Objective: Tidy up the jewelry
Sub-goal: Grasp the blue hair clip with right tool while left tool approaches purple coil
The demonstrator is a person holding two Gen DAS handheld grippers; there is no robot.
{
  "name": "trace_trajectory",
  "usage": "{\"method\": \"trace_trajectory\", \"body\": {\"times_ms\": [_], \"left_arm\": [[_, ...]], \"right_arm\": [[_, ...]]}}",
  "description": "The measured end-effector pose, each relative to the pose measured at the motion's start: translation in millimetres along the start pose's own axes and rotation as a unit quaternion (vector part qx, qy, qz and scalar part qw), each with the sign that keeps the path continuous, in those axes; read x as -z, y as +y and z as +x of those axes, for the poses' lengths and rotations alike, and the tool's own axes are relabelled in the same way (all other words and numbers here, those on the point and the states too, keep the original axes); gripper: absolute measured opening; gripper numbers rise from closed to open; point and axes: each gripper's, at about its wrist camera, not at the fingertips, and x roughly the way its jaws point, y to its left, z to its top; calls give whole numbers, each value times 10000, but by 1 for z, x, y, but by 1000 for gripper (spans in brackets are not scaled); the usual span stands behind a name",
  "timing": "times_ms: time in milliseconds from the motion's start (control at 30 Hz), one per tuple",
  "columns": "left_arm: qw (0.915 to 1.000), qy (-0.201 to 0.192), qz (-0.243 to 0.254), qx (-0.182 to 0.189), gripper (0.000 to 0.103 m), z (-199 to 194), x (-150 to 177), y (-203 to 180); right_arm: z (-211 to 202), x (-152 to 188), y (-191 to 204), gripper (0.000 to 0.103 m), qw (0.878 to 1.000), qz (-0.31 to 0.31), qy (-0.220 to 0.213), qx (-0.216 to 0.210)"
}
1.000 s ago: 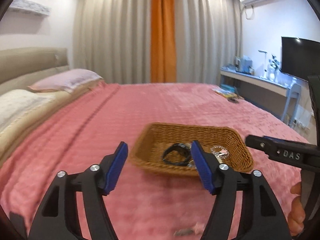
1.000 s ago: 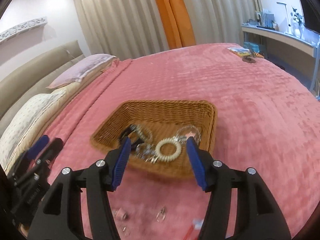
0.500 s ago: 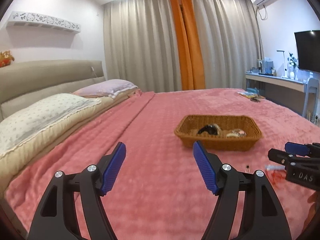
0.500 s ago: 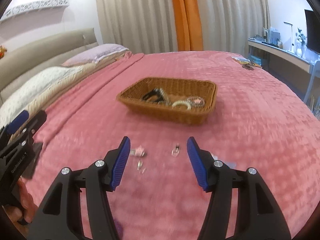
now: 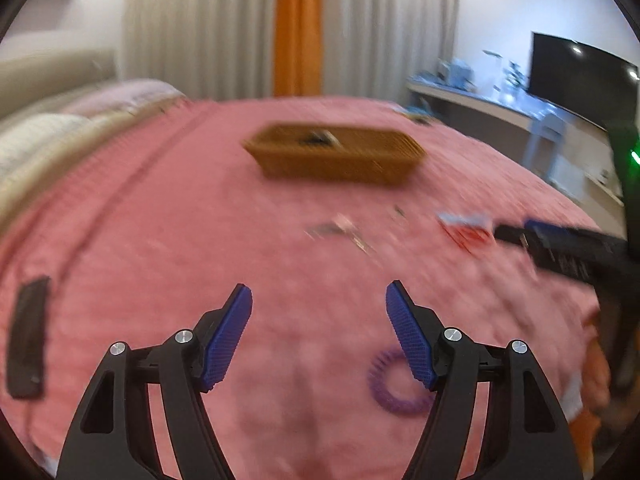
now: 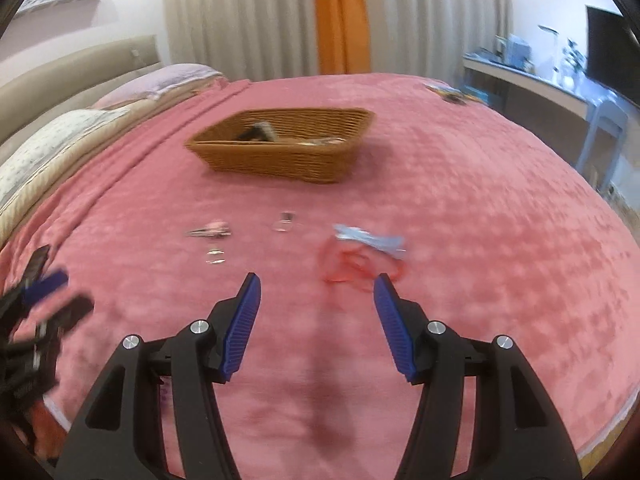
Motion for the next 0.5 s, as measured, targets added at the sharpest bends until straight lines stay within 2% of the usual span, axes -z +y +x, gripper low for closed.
{"method": "trace_trajectory", "body": {"times_ms": [67, 200, 333, 400, 500], "left_arm": [[9996, 206, 34, 188, 65, 8, 7, -6], [9984, 484, 55, 298, 59, 23, 17, -11], [9968, 693, 52, 385, 54, 34, 20, -15], [9962, 783, 24, 392, 54, 37, 24, -16], [9952, 883, -51, 416, 53, 41, 27, -13]], "right_arm": [[11, -4, -19, 55, 9998, 73, 110, 130], [36, -7, -38, 55, 9987, 106, 402, 282], [57, -21, -50, 38, 9976, 66, 550, 405], [66, -30, -56, 37, 9976, 21, 594, 344], [84, -39, -61, 37, 9969, -84, 780, 36]]}}
